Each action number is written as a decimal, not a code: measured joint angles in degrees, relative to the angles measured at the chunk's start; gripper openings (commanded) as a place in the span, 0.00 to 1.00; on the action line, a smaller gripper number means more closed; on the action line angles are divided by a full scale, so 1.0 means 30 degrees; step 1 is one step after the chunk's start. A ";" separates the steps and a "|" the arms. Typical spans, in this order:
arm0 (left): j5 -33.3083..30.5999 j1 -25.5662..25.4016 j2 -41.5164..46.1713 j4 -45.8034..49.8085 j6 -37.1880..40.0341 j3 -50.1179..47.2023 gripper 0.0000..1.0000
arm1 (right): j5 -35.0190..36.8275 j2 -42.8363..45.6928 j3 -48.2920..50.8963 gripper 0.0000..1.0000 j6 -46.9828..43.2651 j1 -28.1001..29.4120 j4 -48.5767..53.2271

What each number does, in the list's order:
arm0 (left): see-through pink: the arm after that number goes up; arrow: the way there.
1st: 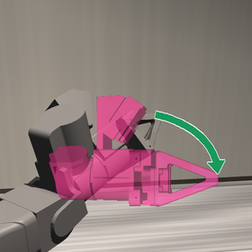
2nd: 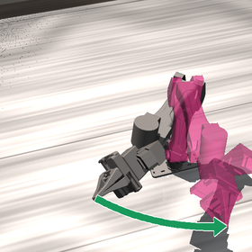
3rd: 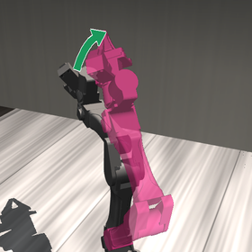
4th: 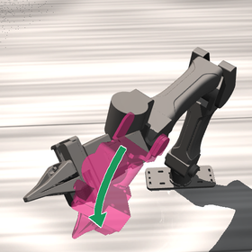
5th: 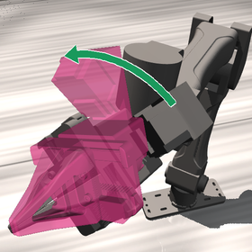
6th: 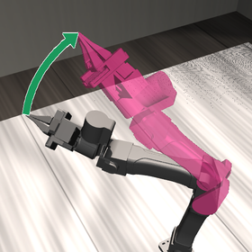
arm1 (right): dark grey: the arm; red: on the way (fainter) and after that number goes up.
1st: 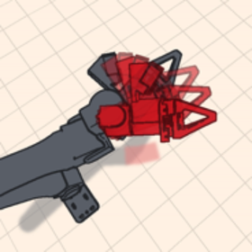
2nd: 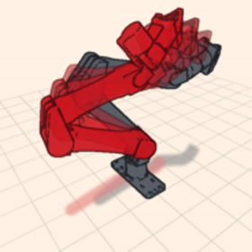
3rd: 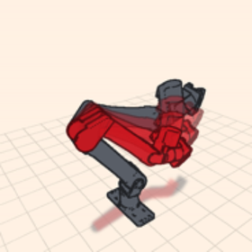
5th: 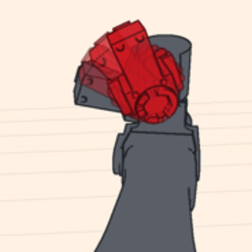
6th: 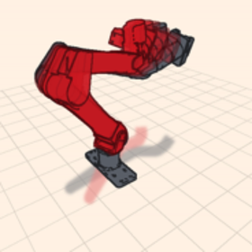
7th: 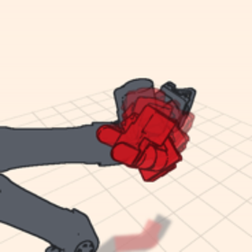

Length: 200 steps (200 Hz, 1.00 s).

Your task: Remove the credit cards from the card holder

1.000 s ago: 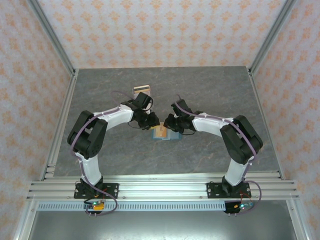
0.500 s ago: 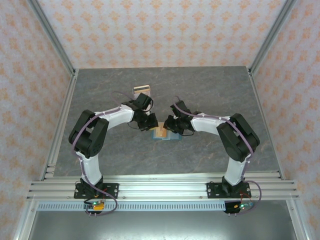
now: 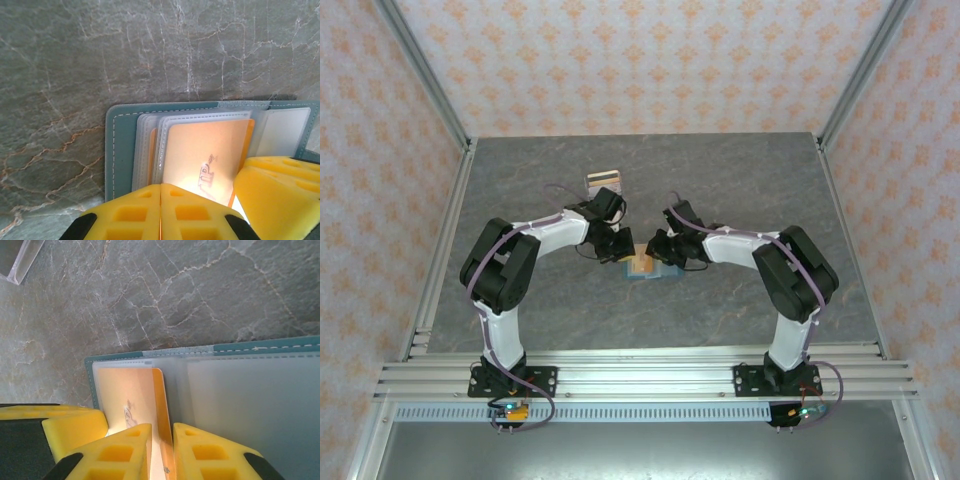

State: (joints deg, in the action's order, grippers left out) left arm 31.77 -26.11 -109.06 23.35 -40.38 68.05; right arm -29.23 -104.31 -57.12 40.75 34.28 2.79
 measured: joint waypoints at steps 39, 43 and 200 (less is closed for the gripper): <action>-0.0124 0.0000 -0.0029 0.0022 0.0204 0.0029 0.07 | -0.0379 0.0117 0.0590 0.16 0.0226 -0.0160 -0.0976; -0.0124 0.0000 -0.0029 0.0029 0.0233 0.0036 0.07 | -0.0408 0.0138 0.0641 0.16 0.0262 -0.0175 -0.1071; -0.0262 0.0000 -0.0073 0.0153 0.0481 0.0131 0.13 | 0.0051 0.1530 0.1829 0.04 0.0321 -0.0539 -0.1727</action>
State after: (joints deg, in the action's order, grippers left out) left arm 30.98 -26.11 -109.27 23.81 -38.94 68.45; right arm -29.08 -99.72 -51.64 41.71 32.67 -2.39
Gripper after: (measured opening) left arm 0.130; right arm 0.049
